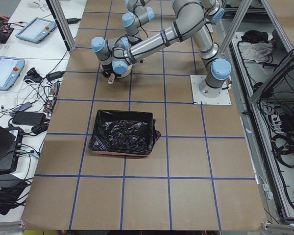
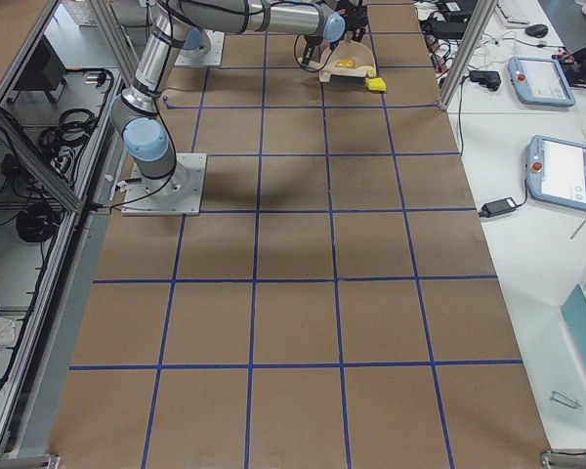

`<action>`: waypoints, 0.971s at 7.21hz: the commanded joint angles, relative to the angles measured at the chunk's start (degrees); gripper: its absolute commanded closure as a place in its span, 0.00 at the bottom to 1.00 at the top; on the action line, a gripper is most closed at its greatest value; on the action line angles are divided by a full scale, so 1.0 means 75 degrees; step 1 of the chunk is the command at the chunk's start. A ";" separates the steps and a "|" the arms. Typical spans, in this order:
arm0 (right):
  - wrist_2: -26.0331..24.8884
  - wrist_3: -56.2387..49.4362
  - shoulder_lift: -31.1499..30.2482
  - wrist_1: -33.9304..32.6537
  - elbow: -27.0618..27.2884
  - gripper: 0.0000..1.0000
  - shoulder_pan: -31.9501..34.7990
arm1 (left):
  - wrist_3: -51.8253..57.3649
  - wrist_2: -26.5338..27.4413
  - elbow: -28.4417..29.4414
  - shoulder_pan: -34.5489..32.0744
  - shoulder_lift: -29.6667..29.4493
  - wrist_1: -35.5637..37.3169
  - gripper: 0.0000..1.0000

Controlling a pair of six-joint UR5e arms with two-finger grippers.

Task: Sweep and dump trash into bin
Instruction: 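Raise the brush and move it behind the yellow sponge piece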

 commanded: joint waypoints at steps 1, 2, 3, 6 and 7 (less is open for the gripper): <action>0.0198 0.0204 0.0102 -0.0193 -0.0071 0.89 0.0045 | -0.0048 -0.0004 0.0000 0.0003 0.0000 0.0000 0.98; 0.0350 0.0239 0.0102 -0.0251 -0.0129 0.89 0.0045 | -0.0048 -0.0004 0.0000 0.0014 0.0000 0.0000 0.98; 0.0549 0.0251 0.0102 -0.0565 -0.0141 0.90 0.0045 | -0.0024 -0.0015 0.0000 0.0014 0.0000 0.0000 0.98; 0.1029 0.0251 0.0102 -0.0989 -0.0130 0.90 0.0045 | -0.0024 -0.0016 0.0000 0.0050 0.0000 0.0000 0.98; 0.1182 0.0251 0.0078 -0.1060 -0.0130 0.92 0.0045 | -0.0013 -0.0016 0.0000 0.0050 0.0000 0.0000 0.98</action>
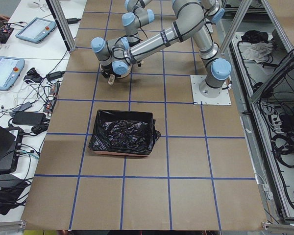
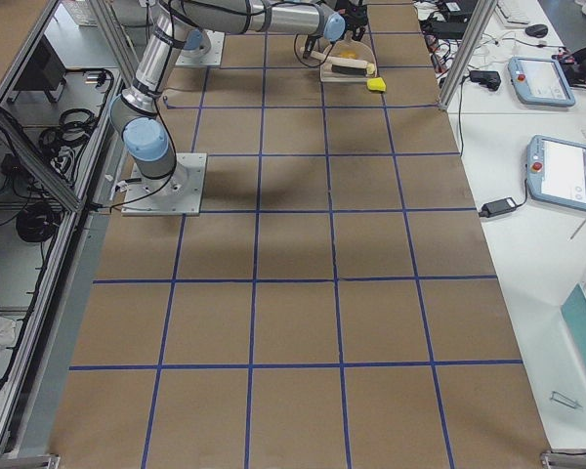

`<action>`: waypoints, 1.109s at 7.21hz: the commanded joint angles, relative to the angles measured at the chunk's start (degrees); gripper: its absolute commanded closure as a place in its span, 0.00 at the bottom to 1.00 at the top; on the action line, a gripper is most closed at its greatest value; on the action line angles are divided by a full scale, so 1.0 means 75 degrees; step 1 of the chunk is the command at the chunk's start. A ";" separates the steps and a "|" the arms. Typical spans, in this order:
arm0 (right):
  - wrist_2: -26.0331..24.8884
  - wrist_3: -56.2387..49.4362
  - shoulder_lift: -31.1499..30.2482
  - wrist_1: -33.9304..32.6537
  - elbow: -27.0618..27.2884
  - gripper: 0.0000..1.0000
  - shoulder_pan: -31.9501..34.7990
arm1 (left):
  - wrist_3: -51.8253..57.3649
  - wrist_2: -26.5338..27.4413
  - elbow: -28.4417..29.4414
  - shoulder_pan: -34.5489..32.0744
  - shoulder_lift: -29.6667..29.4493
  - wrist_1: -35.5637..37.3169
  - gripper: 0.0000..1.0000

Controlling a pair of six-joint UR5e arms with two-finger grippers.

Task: Sweep and dump trash into bin
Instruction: 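Raise the brush and move it behind the yellow sponge piece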

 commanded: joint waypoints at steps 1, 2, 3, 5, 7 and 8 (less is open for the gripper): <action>0.0263 0.0003 -0.0026 -0.0128 0.0004 0.92 0.0000 | 0.0009 -0.0001 0.0000 0.0004 0.0000 0.0000 0.98; 0.0507 0.0038 -0.0061 -0.0128 0.0039 0.92 0.0000 | 0.0009 -0.0001 0.0000 0.0004 0.0000 0.0000 0.98; 0.0602 0.0142 -0.0096 -0.0128 0.0051 0.92 0.0000 | 0.0009 -0.0001 0.0000 0.0004 0.0000 0.0000 0.98; 0.0475 0.0167 -0.0411 0.0291 0.0167 0.92 -0.0023 | 0.0009 -0.0013 0.0000 0.0004 0.0000 0.0000 0.98; 0.0113 -0.0322 -0.0798 0.0819 0.0413 0.92 -0.0186 | 0.0021 -0.0013 0.0000 0.0004 0.0000 0.0000 0.98; -0.0283 -0.0778 -0.0835 0.1123 0.0414 0.92 -0.0327 | 0.0021 -0.0013 0.0000 0.0004 0.0000 0.0000 0.98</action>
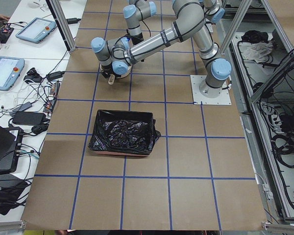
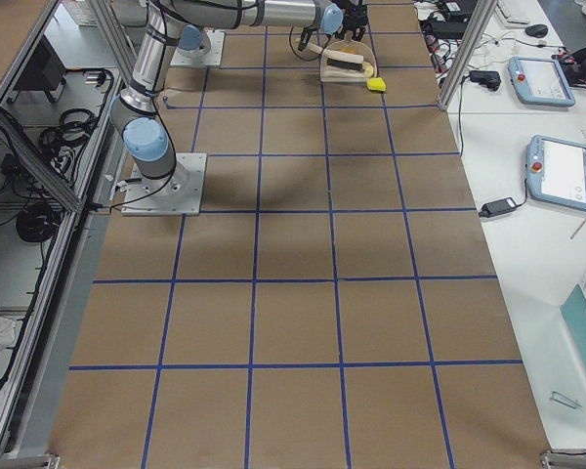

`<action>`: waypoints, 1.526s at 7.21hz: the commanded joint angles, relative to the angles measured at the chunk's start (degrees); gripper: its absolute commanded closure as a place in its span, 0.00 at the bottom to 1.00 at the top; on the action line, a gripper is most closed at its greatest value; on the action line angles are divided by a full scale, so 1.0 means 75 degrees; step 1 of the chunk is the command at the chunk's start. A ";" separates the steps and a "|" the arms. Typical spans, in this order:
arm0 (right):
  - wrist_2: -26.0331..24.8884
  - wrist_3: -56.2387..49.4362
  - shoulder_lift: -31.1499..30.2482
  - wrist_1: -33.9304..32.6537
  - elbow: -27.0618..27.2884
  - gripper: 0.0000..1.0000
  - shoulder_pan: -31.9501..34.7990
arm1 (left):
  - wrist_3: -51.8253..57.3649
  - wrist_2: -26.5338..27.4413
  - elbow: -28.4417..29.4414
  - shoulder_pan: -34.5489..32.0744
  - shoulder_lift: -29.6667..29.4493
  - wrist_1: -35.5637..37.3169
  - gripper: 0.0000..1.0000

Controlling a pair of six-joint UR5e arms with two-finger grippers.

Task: Sweep and dump trash into bin
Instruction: 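Raise the brush and move it behind the yellow sponge piece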

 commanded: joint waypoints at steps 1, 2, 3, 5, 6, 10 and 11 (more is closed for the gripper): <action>-0.0467 -0.0950 -0.0126 0.0455 0.0042 0.92 -0.0346 | 0.0002 0.0000 0.0000 0.0000 0.0000 0.0000 0.98; -0.0572 -0.1569 -0.0161 0.0526 -0.0016 0.93 -0.0696 | 0.0002 0.0000 0.0000 0.0000 0.0000 0.0000 0.98; -0.0712 -0.2631 -0.0371 0.1048 -0.0063 0.97 -0.1163 | 0.0002 0.0000 0.0000 0.0000 0.0000 0.0000 0.98; -0.1112 -0.3751 -0.0549 0.1335 -0.0052 0.97 -0.1741 | -0.0010 0.0000 0.0000 0.0000 0.0000 0.0000 0.98; -0.1251 -0.4393 -0.0490 0.1277 -0.0110 0.97 -0.1835 | -0.0033 0.0011 0.0000 0.0000 0.0000 0.0000 0.98; -0.2527 -0.6375 0.0552 0.1558 -0.1537 0.98 -0.2151 | -0.0268 0.0012 0.0000 0.0000 0.0000 0.0094 0.98; -0.2867 -0.6775 0.0669 0.1534 -0.1586 0.98 -0.2245 | -0.0268 0.0012 0.0000 0.0000 0.0000 0.0094 0.98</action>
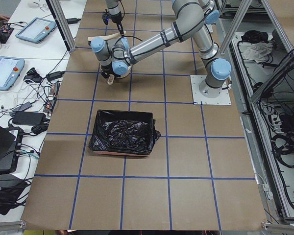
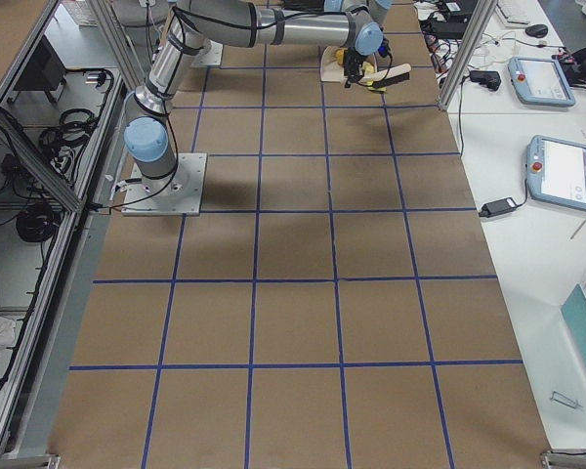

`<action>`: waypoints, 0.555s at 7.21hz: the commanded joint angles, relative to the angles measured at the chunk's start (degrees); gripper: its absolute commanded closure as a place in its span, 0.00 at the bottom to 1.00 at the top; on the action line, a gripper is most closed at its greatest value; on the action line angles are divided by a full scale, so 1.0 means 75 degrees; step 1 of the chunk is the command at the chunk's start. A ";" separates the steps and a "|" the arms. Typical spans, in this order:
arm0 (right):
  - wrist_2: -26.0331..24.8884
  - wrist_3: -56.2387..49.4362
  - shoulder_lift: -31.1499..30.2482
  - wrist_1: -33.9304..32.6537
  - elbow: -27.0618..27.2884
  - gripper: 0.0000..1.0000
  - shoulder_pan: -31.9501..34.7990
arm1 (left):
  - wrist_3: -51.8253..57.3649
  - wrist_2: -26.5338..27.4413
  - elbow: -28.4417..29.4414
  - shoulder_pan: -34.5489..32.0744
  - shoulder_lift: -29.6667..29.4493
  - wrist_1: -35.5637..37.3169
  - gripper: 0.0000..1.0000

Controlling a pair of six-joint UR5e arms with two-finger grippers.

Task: Sweep and dump trash into bin
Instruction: 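Raise the brush and move it behind the yellow sponge piece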

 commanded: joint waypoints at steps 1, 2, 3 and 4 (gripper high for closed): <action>-0.0684 -0.0825 0.0236 0.0002 -0.0212 0.98 -0.0132 | -0.0019 -0.0004 0.0000 0.0009 0.0000 0.0003 0.98; -0.0803 -0.1002 0.0260 -0.0057 -0.0201 0.99 -0.0132 | -0.0030 -0.0004 0.0000 0.0010 0.0000 0.0003 0.98; -0.0943 -0.1259 0.0388 -0.0266 -0.0212 0.99 -0.0120 | -0.0077 -0.0004 0.0000 0.0010 0.0000 0.0015 0.98; -0.1049 -0.1586 0.0517 -0.0488 -0.0212 0.99 -0.0120 | -0.0159 -0.0004 0.0000 0.0010 0.0000 0.0003 0.98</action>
